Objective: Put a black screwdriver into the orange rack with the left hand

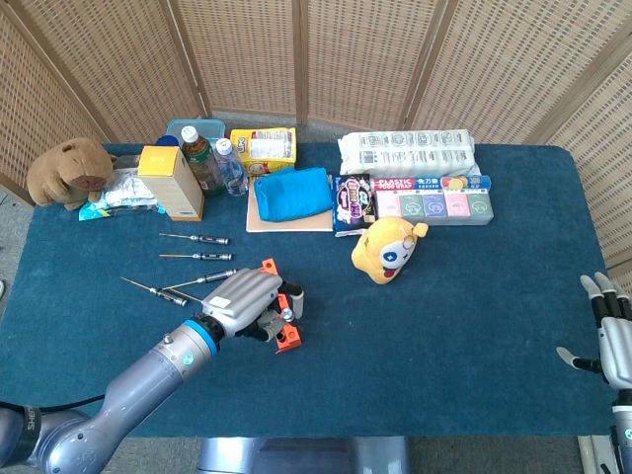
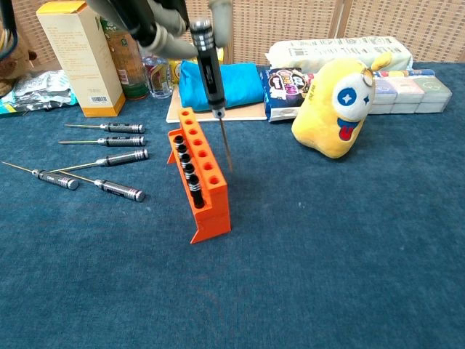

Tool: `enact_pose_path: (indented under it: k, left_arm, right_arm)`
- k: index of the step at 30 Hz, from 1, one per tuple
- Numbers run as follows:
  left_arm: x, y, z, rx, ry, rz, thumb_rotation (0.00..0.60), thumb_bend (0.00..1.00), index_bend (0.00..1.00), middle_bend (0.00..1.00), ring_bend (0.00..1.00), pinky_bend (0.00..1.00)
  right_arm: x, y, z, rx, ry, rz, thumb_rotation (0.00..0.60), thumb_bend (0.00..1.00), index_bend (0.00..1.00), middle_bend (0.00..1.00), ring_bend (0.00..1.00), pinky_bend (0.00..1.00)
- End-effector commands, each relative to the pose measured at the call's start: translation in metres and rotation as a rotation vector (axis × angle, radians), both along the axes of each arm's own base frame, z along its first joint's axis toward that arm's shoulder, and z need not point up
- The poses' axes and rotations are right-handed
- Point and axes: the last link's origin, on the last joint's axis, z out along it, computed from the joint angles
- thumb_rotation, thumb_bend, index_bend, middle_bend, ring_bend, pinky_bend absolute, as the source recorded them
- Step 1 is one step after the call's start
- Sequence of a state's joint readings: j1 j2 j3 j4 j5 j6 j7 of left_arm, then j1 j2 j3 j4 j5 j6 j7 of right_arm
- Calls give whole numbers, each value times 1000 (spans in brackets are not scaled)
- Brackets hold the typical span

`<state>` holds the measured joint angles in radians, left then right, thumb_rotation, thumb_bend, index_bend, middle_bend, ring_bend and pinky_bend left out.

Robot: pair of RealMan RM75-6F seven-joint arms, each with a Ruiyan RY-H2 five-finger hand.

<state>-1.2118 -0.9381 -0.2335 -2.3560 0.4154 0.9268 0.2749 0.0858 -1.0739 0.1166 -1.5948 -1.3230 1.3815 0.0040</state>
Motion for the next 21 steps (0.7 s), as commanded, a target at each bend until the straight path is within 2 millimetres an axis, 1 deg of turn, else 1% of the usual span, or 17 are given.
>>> enact_pose_path:
  k: [1,10,17,21]
  left_arm:
    - [0,1,3,5,-1,-5,600,445,514,1000,1000,1000]
    - [-5,-1,1,-26,16,9,600,445,515,1000,1000,1000]
    - [-6,0,7,-27,25,-2,600,444,515,1000,1000,1000]
    - [-10,0,10,-28,39,-4,600,445,515,1000,1000,1000]
  right_arm:
    - [0,0,0,1,0,-1,600,0,0,29,53,79]
    - [-1,0,0,1,0,-3,600,0,0,29,53,79]
    - [-1,0,-1,6,-2,-4,600,0,0,29,53,79]
    - [0,0,-2,10,-1,-1,600,0,0,29,53,79]
